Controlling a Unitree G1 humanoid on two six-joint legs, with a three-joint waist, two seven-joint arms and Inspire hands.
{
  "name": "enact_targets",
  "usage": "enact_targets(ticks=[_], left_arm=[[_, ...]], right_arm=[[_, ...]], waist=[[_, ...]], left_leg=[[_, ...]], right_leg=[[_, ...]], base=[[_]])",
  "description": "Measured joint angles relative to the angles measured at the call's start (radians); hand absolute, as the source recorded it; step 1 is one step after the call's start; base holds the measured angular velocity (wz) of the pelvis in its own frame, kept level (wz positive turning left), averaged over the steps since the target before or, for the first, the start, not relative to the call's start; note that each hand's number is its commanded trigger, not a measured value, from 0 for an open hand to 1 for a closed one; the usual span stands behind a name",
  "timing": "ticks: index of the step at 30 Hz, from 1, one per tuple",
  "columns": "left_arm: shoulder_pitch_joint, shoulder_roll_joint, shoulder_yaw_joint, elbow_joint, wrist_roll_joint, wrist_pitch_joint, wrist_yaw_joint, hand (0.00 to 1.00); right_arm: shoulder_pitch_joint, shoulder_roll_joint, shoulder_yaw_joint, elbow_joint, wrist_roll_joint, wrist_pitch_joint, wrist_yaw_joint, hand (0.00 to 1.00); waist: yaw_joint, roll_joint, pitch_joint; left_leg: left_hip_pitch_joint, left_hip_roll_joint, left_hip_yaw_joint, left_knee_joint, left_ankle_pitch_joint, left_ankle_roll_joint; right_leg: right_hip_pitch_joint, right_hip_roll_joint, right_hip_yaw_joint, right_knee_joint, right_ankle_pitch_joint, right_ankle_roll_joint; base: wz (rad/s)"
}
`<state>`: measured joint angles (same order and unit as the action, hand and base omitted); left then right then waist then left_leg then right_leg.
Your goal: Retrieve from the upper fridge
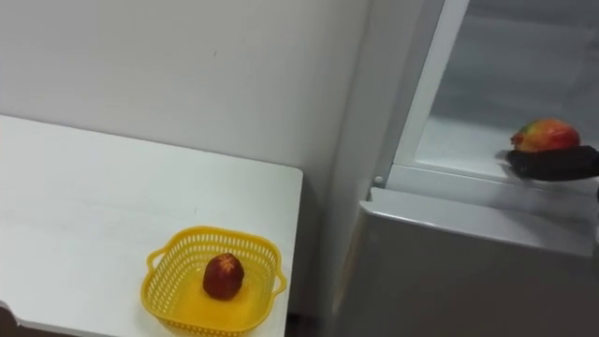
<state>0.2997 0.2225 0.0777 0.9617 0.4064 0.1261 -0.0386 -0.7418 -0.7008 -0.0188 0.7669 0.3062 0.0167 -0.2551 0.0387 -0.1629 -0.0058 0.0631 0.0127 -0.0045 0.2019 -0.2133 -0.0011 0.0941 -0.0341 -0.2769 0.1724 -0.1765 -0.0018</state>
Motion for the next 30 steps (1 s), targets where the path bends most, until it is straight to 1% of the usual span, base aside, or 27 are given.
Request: enact_targets(ticks=[3,4,8,10,12,18,21,30], left_arm=[[0.006,0.000,0.016,-0.004,0.000,0.000,0.000,0.00],[0.008,0.000,0.023,-0.005,0.000,0.000,0.003,0.00],[0.014,0.001,0.027,-0.025,-0.001,0.000,0.010,0.00],[0.013,0.003,0.026,-0.027,-0.001,0.000,0.012,0.00],[0.012,0.003,0.026,-0.027,-0.001,0.000,0.012,0.00],[0.014,0.004,0.026,-0.029,-0.001,0.009,0.012,0.00],[0.014,0.004,0.026,-0.029,-0.001,0.019,0.012,0.00],[0.010,0.013,0.026,-0.030,-0.003,0.023,0.011,0.00]], right_arm=[[-0.023,0.000,0.000,0.000,0.000,0.026,0.020,0.00],[-0.031,-0.002,0.000,0.000,0.002,0.028,0.020,0.00],[-0.046,-0.013,0.000,-0.005,0.003,0.028,0.020,0.00],[-0.046,-0.013,0.002,-0.005,0.002,0.028,0.026,0.00],[-0.046,-0.013,0.006,-0.003,0.001,0.028,0.032,0.00],[-0.046,-0.013,0.009,-0.001,0.001,0.032,0.064,0.00],[-0.046,-0.013,0.009,-0.001,0.001,0.047,0.069,0.00],[-0.046,-0.013,0.021,0.029,-0.006,0.050,0.107,0.00]], waist=[[-0.001,0.000,0.0001],[-0.003,-0.001,-0.0005],[-0.002,-0.005,-0.0033],[-0.002,-0.008,-0.0057],[-0.004,-0.009,-0.0063],[-0.006,-0.004,-0.0030],[-0.006,-0.004,-0.0028],[-0.008,-0.001,-0.0012]], left_leg=[[-0.006,0.001,0.001,-0.003,0.001,-0.002],[-0.008,0.001,0.002,-0.005,0.001,-0.002],[-0.009,0.001,0.001,-0.003,0.002,-0.002],[-0.007,0.001,0.001,0.001,0.002,-0.002],[-0.007,0.001,0.001,0.002,0.002,-0.002],[-0.007,0.002,0.000,0.001,0.002,-0.002],[-0.008,0.002,-0.001,0.000,0.002,-0.003],[-0.007,0.003,-0.006,0.003,0.001,-0.003]], right_leg=[[-0.013,-0.001,0.002,0.014,-0.001,-0.001],[-0.011,-0.001,0.001,0.014,-0.002,-0.002],[-0.010,0.000,0.000,0.013,-0.002,-0.003],[-0.008,0.000,0.000,0.013,-0.002,-0.003],[-0.007,0.000,0.000,0.013,-0.002,-0.003],[-0.007,0.000,-0.001,0.014,-0.002,-0.003],[-0.007,0.001,-0.002,0.014,-0.002,-0.003],[-0.001,0.000,-0.019,0.013,-0.002,-0.003]], base=[[-0.03],[0.00],[0.00],[0.00],[0.00],[0.00],[0.00],[0.02]])
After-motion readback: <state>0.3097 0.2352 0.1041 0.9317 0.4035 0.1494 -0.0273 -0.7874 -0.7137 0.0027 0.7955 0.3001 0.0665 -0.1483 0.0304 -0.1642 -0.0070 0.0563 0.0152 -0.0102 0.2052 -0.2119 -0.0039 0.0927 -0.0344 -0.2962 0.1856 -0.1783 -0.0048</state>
